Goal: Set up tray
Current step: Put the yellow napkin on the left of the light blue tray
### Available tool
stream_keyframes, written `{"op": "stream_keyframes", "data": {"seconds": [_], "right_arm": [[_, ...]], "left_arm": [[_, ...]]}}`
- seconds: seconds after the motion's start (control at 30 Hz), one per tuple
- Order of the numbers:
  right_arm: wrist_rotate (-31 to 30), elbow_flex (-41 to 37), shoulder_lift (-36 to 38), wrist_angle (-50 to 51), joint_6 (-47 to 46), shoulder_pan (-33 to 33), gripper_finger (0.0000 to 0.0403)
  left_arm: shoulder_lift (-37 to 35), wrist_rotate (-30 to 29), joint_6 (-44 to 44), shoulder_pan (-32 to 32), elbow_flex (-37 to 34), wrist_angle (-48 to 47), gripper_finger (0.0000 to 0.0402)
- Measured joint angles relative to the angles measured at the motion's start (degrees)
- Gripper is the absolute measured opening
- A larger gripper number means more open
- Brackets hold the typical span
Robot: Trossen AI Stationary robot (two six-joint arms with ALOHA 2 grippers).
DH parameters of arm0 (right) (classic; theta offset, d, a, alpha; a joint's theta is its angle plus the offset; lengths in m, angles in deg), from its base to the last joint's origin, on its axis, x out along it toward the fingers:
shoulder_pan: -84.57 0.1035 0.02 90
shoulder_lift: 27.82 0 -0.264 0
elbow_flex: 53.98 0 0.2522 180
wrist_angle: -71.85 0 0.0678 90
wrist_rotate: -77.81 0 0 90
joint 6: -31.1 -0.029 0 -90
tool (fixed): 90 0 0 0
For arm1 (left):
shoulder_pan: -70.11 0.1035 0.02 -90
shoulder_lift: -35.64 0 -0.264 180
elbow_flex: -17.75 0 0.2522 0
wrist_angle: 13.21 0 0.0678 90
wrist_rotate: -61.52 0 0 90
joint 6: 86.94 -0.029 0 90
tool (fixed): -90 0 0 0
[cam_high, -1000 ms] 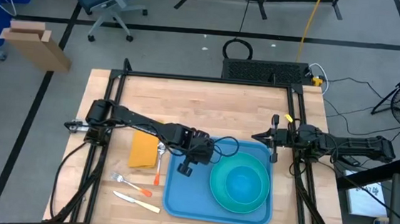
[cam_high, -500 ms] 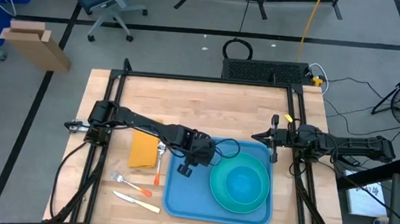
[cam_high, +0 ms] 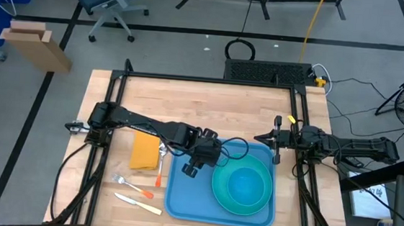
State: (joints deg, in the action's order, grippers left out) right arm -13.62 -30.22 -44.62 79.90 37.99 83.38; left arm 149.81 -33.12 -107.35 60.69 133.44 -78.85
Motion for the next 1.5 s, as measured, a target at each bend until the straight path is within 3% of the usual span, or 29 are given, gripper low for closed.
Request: {"op": "stream_keyframes", "data": {"seconds": [0.17, 0.3, 0.4, 0.5, 0.6, 0.7, 0.9, 1.07, 1.23, 1.37, 1.5], "right_arm": [[0.0, 0.0, 0.0, 0.0, -0.01, 0.0, 0.0], [0.06, 0.0, 0.08, 0.0, -0.01, -0.02, 0.0], [0.13, 0.0, 0.17, 0.0, -0.01, -0.02, 0.0], [0.15, 0.0, 0.17, 0.0, -0.01, 0.0, 0.0], [0.15, 0.0, 0.13, -0.07, -0.01, 0.0, 0.0], [0.11, 0.0, 0.13, -0.22, -0.01, 0.0, 0.0], [0.07, 0.0, -0.14, -0.97, -0.16, 0.0, 0.0], [0.04, 0.0, -0.65, -1.04, -1.04, 0.0, 0.0], [0.02, -0.03, -1.38, -2.33, -1.71, 0.0, 0.0], [0.02, -0.02, -1.9, -3.06, -1.73, 0.0, 0.0], [0.02, -0.03, -1.95, -3.08, -1.74, 0.0, 0.0]], "left_arm": [[-1.65, -3.97, 2.04, -2.32, 7.79, -15.92, 0.0194], [-10.02, -1.92, 2.32, -3.95, 3.05, -17.45, 0.014], [-21.47, 0.25, 4.22, -3.59, -8.65, -8.73, 0.0066], [-35.79, 0.96, 8.64, -2.22, -26.76, 7.53, 0.0012], [-49.14, -2.26, 17.42, -0.46, -45.98, 24.36, 0.0014], [-58.62, -7.14, 28.45, 1.59, -60.97, 31.85, 0.0008], [-69.18, -12.4, 44.46, 3.88, -78.57, 35.16, 0.0003], [-69.88, -12.48, 52.96, 6.48, -83.9, 35.29, 0.0004], [-69.59, -14.6, 63.83, 9.63, -84.04, 29.71, 0.0013], [-69.59, -14.54, 67.73, 11.34, -82.11, 21.39, 0.0045], [-69.59, -14.93, 69.0, 13.0, -80.36, 13.15, 0.0103]]}}
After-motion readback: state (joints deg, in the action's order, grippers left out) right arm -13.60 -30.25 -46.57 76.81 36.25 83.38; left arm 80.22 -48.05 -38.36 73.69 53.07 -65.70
